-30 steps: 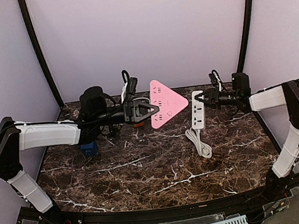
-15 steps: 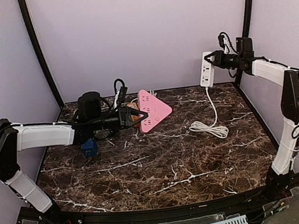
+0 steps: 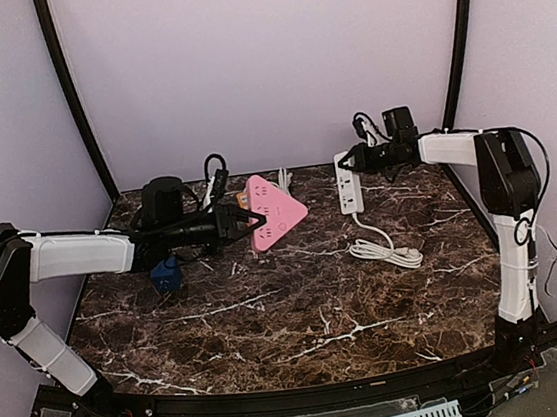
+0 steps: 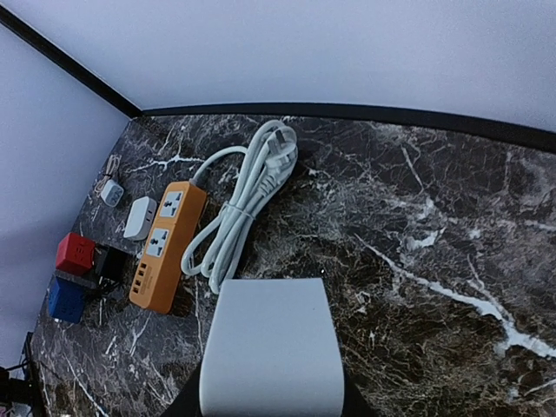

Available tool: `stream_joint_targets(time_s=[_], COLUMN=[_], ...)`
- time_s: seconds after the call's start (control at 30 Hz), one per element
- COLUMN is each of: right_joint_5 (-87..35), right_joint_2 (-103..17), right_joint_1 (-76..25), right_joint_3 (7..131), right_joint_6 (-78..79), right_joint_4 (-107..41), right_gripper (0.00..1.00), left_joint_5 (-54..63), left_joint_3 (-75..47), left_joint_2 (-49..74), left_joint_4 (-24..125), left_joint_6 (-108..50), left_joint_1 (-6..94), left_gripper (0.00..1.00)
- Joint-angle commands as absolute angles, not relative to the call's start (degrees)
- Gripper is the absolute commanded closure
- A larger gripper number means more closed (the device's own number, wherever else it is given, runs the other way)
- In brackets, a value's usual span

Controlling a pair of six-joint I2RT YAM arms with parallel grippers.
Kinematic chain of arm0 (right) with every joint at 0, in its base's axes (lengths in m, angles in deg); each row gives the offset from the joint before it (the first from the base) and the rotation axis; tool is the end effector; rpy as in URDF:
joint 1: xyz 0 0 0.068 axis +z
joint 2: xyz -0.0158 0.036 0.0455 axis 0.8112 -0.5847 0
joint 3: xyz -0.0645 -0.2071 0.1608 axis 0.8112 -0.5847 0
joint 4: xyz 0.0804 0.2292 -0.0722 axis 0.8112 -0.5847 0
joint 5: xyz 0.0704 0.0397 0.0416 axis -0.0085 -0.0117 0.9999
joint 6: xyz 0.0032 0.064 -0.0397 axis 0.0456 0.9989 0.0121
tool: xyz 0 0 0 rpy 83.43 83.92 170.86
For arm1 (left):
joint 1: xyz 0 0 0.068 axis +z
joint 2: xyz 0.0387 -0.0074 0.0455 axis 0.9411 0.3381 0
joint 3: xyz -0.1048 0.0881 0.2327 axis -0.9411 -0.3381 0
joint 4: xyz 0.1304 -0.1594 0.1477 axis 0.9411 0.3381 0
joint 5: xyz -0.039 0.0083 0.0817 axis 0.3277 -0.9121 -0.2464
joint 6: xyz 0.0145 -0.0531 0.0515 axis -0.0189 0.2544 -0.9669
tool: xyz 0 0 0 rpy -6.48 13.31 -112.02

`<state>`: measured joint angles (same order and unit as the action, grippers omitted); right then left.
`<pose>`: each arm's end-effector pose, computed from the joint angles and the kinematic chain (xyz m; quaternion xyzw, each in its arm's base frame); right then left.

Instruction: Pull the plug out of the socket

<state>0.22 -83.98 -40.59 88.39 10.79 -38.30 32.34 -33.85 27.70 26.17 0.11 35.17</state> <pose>0.4802 0.1525 0.2116 -0.1100 0.8459 0.3651 0.3728 0.2799 -0.2424 0.2482 0.1597 0.7471 -0.5580 0.3239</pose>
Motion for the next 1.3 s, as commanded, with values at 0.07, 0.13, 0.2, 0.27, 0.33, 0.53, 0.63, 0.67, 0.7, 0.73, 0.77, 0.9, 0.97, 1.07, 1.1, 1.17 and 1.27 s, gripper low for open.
stream_joint_targets(time_s=[0.07, 0.13, 0.2, 0.27, 0.33, 0.53, 0.63, 0.67, 0.7, 0.73, 0.77, 0.9, 0.97, 1.07, 1.1, 1.17, 1.27], right_joint_5=[6.1, 7.3, 8.0, 8.3, 8.6, 8.5, 8.3, 8.3, 8.1, 7.7, 7.3, 5.1, 4.4, 4.1, 3.9, 3.6, 4.9], right_joint_2=[-90.2, -91.8, -93.2, -94.4, -95.5, -97.4, -97.4, -97.3, -97.3, -97.1, -96.8, -94.5, -92.9, -90.4, -89.6, -87.6, -84.7], right_joint_1=[-40.9, -40.9, -40.9, -40.9, -41.0, -41.9, -42.2, -42.2, -42.3, -42.4, -42.5, -43.1, -43.4, -43.6, -43.7, -43.7, -43.7], right_joint_3=[90.3, 90.9, 91.9, 92.8, 93.5, 94.1, 94.3, 94.4, 94.6, 94.8, 94.9, 94.2, 93.2, 92.0, 91.6, 90.4, 88.4], right_joint_6=[14.6, 15.5, 16.1, 16.4, 16.7, 18.3, 18.4, 18.3, 18.3, 18.1, 17.9, 16.5, 15.9, 14.9, 14.6, 14.1, 13.7], right_joint_4=[-32.7, -32.5, -32.5, -32.5, -32.5, -32.5, -32.5, -32.5, -32.6, -33.0, -33.5, -34.9, -35.4, -35.8, -35.9, -36.0, -35.8], right_gripper=[0.96, 0.95, 0.92, 0.86, 0.82, 0.44, 0.35, 0.34, 0.33, 0.31, 0.29, 0.14, 0.12, 0.04, 0.02, 0.01, 0.01], left_joint_5=[32.4, 32.4, 32.3, 32.2, 32.2, 31.9, 31.5, 31.3, 31.3, 31.1, 31.1, 30.3, 30.3, 30.7, 30.9, 31.0, 30.8], left_joint_3=[-35.9, -36.2, -36.6, -37.0, -37.6, -39.6, -40.3, -40.6, -40.8, -41.2, -41.5, -43.9, -45.1, -46.3, -46.8, -47.5, -48.0], left_joint_2=[24.9, 24.9, 24.9, 25.2, 25.3, 24.5, 23.7, 23.4, 23.3, 23.0, 22.7, 21.9, 22.0, 22.6, 22.9, 23.4, 24.1], left_joint_4=[24.8, 24.8, 24.9, 25.2, 25.1, 25.2, 26.0, 26.2, 26.4, 26.5, 26.8, 27.6, 27.8, 27.5, 27.4, 26.9, 26.8], left_joint_6=[-0.3, -0.3, -0.3, -0.5, -0.2, 0.3, -0.1, -0.1, -0.2, -0.2, -0.1, 0.6, 1.0, 1.4, 1.6, 2.1, 2.2], left_joint_1=[35.7, 35.7, 35.8, 35.9, 36.0, 36.0, 36.0, 36.1, 36.1, 36.1, 36.1, 36.1, 36.1, 36.1, 36.1, 36.1, 36.1], left_gripper=[0.99, 0.99, 0.99, 0.99, 0.99, 0.99, 0.99, 0.99, 0.99, 0.99, 0.99, 0.99, 0.99, 0.99, 0.99, 0.99, 0.99])
